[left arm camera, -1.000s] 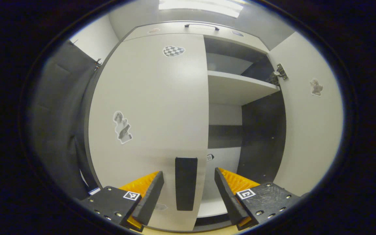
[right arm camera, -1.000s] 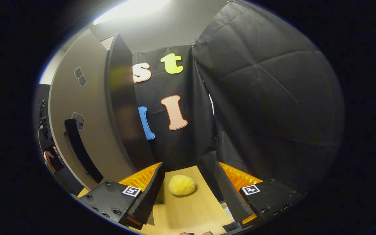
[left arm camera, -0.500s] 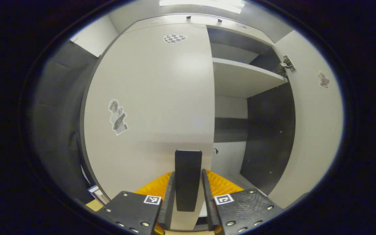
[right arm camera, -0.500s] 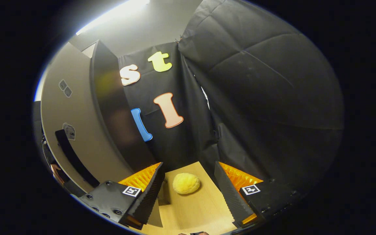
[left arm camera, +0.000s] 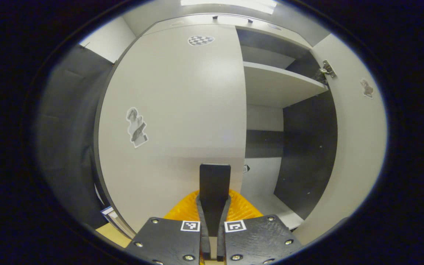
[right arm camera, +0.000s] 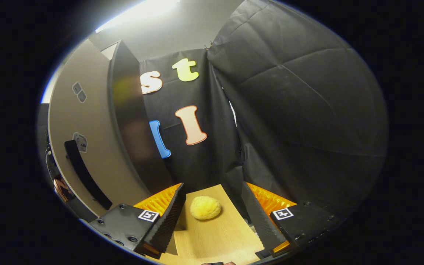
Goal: Open the right door of the double-door shoe cabinet with the right hand, and open the left door with the left hand.
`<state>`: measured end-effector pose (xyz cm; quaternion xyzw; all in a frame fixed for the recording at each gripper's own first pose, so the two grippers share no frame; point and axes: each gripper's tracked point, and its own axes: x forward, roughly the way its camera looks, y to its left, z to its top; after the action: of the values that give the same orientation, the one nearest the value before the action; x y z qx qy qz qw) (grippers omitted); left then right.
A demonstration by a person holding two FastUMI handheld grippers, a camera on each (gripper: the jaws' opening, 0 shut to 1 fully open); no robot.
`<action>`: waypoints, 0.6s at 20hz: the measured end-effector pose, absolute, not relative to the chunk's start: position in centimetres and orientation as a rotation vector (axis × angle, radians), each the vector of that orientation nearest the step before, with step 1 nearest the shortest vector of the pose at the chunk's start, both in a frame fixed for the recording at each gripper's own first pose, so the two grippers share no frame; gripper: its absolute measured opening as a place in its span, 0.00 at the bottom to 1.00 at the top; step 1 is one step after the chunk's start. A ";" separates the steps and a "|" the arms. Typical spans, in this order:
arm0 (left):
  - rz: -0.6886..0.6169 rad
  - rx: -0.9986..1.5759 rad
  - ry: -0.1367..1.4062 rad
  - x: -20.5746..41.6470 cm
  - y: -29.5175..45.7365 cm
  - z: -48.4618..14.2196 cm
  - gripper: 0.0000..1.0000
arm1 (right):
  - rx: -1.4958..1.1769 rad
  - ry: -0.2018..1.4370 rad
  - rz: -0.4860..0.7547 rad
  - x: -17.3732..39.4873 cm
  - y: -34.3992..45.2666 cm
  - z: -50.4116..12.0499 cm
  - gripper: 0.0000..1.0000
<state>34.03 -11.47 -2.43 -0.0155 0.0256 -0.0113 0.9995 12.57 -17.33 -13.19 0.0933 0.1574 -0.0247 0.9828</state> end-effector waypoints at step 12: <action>-0.111 -0.059 0.046 33.3 -11.7 -2.2 0.10 | 0.151 0.250 -0.138 10.7 -18.0 -11.2 0.96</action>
<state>33.34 -11.72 -2.20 -0.0297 0.0232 -0.0555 0.9977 10.73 -18.05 -11.24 0.0752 0.1246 -0.0689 0.9869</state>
